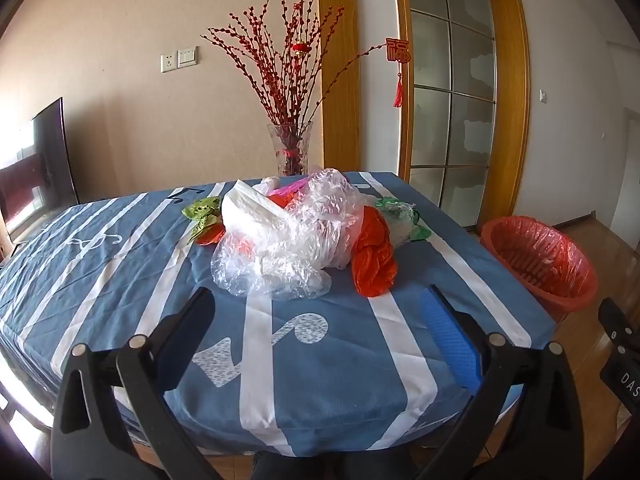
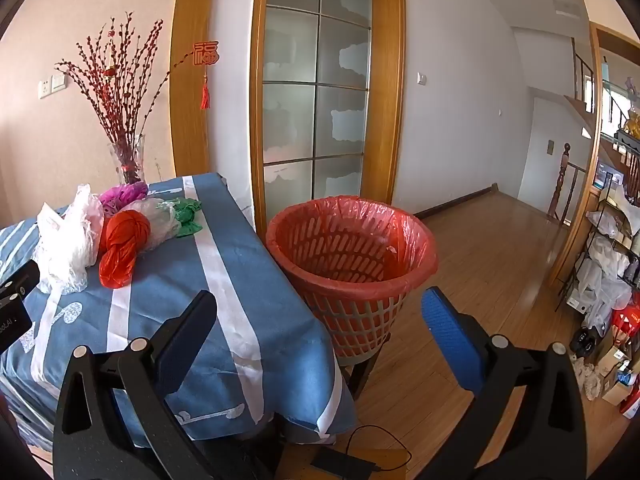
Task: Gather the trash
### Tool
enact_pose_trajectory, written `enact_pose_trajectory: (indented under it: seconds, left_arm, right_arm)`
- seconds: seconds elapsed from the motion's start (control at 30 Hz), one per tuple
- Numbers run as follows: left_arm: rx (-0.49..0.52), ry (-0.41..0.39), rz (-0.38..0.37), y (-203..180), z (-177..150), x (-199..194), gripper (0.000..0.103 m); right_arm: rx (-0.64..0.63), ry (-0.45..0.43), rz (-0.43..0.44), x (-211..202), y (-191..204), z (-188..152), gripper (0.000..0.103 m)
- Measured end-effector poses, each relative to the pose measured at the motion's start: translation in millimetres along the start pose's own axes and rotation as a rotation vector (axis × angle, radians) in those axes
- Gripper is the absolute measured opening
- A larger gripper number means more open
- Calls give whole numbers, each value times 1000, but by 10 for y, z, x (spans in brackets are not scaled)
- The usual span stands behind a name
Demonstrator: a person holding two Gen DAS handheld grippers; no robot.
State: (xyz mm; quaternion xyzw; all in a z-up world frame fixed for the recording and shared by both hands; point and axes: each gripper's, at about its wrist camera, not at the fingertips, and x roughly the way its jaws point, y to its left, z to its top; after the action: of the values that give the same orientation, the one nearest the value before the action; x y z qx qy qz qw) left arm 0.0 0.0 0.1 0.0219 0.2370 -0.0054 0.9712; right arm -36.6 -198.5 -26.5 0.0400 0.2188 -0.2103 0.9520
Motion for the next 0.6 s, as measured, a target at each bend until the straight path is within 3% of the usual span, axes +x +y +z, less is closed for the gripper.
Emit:
enact_pose_trajectory:
  seconds: [0.6]
  left_arm:
    - [1,1,-1,-29,-6,22,99]
  right_arm:
    - [-3,-1,-2,1,-7,9,101]
